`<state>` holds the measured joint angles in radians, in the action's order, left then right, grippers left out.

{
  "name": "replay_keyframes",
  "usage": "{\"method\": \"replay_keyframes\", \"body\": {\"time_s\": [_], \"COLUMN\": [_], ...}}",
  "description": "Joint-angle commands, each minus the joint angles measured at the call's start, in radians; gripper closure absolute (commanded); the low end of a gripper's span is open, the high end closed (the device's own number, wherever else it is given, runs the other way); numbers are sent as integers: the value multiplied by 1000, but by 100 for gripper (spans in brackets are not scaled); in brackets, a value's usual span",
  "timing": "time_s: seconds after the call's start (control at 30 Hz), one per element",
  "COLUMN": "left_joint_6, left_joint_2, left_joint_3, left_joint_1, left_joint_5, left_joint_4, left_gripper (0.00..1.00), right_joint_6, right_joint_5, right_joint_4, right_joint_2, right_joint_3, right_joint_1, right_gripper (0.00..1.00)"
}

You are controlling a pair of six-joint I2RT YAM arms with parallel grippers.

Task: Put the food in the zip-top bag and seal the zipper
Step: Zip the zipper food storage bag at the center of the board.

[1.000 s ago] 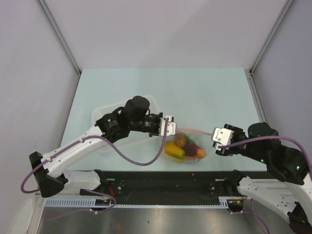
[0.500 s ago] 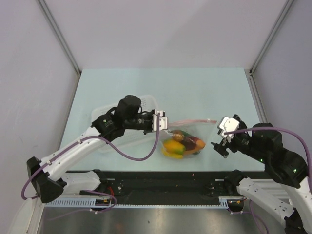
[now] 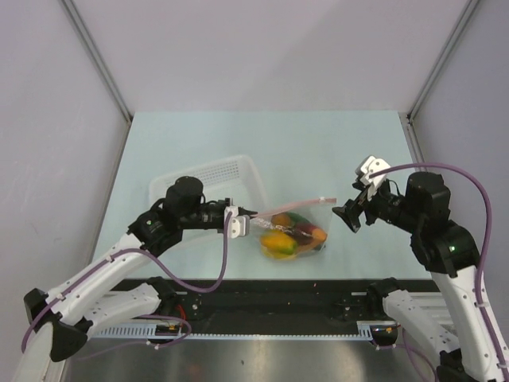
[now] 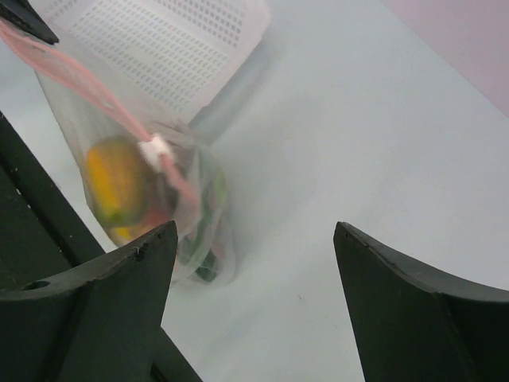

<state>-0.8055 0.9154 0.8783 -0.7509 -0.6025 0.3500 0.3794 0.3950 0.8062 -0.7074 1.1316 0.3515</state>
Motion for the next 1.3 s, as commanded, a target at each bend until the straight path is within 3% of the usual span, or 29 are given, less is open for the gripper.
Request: {"method": "replay_keyframes", "body": {"time_s": [0.0,0.13,0.3,0.53,0.63,0.7,0.8,0.83,0.9,0.93,1.03,1.13,1.27], "left_joint_6": [-66,-44,-14,-1,-8,-11,-3,3,25,41,118,209,238], "left_joint_2": [-30,-4,11,10,13,20,40,51,62,68,83,143,250], "left_joint_3": [-22,-15,-21,-24,-18,-6,20,30,69,85,184,330,484], "left_joint_1": [5,5,7,7,7,7,7,7,7,7,7,-14,-149], "left_joint_5": [-36,-29,-26,-28,-31,-33,-34,-36,-40,-40,-75,-94,24], "left_joint_4": [-34,-43,-72,-88,-80,-68,-49,-45,-13,-9,15,50,144], "left_gripper": [100,100,100,100,100,100,99,89,73,57,37,32,32], "right_joint_6": [97,222,346,420,406,400,411,415,427,434,467,495,489], "right_joint_5": [319,476,509,464,464,464,456,453,444,430,389,355,328], "right_joint_4": [-15,106,206,188,142,122,128,129,126,123,93,64,37], "right_joint_2": [-76,-116,-93,-98,-96,-101,-106,-104,-93,-86,-50,-17,-1], "right_joint_3": [71,129,114,73,62,57,60,62,62,60,37,13,7], "right_joint_1": [-137,-180,-172,-161,-157,-149,-131,-125,-108,-102,-71,-45,-11], "right_gripper": [18,25,32,65,75,76,89,100,100,100,100,100,100]}}
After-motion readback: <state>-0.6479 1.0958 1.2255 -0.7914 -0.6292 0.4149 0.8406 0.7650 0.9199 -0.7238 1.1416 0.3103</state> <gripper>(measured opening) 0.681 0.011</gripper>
